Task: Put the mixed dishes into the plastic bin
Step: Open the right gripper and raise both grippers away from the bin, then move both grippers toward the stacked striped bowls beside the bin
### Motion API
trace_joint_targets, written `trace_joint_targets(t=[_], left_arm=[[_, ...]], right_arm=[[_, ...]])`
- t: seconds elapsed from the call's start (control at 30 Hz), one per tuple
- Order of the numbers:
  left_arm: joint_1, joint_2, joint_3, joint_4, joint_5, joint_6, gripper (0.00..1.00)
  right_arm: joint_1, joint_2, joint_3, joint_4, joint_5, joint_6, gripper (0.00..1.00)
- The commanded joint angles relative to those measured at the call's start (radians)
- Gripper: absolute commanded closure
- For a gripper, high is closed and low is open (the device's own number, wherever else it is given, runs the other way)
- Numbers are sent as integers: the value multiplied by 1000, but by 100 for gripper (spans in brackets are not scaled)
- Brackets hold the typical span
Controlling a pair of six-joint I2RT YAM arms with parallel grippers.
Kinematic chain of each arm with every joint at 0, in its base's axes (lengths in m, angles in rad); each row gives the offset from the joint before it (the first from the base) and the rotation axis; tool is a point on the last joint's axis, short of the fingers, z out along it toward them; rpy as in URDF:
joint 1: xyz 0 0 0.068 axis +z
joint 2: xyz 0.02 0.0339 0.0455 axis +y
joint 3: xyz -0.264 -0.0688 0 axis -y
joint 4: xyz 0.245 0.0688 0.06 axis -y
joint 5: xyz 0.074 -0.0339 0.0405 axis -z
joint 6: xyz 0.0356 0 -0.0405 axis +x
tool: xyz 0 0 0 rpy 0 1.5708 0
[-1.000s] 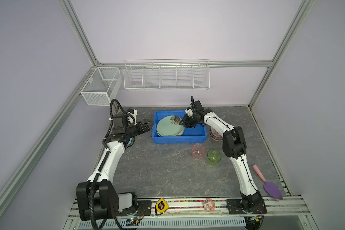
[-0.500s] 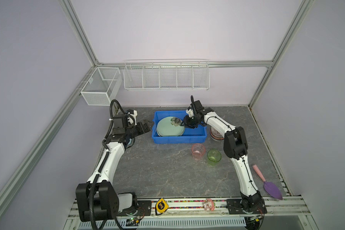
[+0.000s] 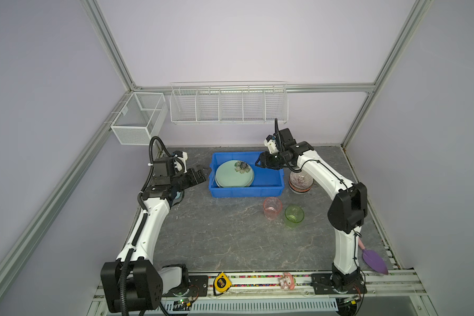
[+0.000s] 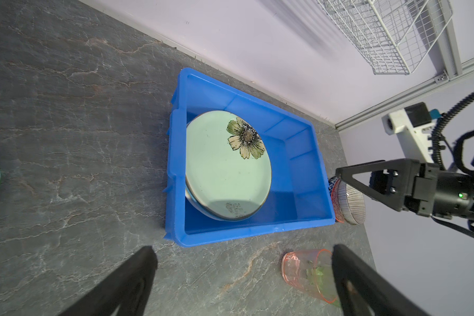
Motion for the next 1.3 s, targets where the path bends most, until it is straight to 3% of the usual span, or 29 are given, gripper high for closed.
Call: trace_joint_targets(t=[0.0,0.03,0.07,0.13,0.63,0.8,0.93,1.03,1.2,1.27], left_arm=[[-52,-40,41,-35,-47,0,0],[-68,-45,44,-39,-56,-3,0],[-85,-50,43,-36,-62,-9,0],[-109,-62,36,-24,-67,-32,0],[-366,-157,11,-25,-203,-107,0],[-434,-128,47,-13,-244,-122,0],[-487,-69,102,-22,-272,-116,0],[-517,-21,150,-25,-285,-115,0],[-534,59,203,-2,-272,-109,0],[-534,95,220,7,-266,-103,0]], right_arm=[[3,-91,-74,9,49,-28,32],[3,-115,-94,12,56,-29,29],[3,-144,-117,12,64,-32,8],[5,-198,-155,1,89,-41,12],[4,-692,-513,-60,274,-31,12],[-4,-814,-591,-72,425,-6,12],[-31,-858,-629,-60,446,11,12],[-48,-833,-583,-128,442,9,12],[-81,-783,-529,-207,552,10,6],[-115,-768,-527,-207,523,8,5]])
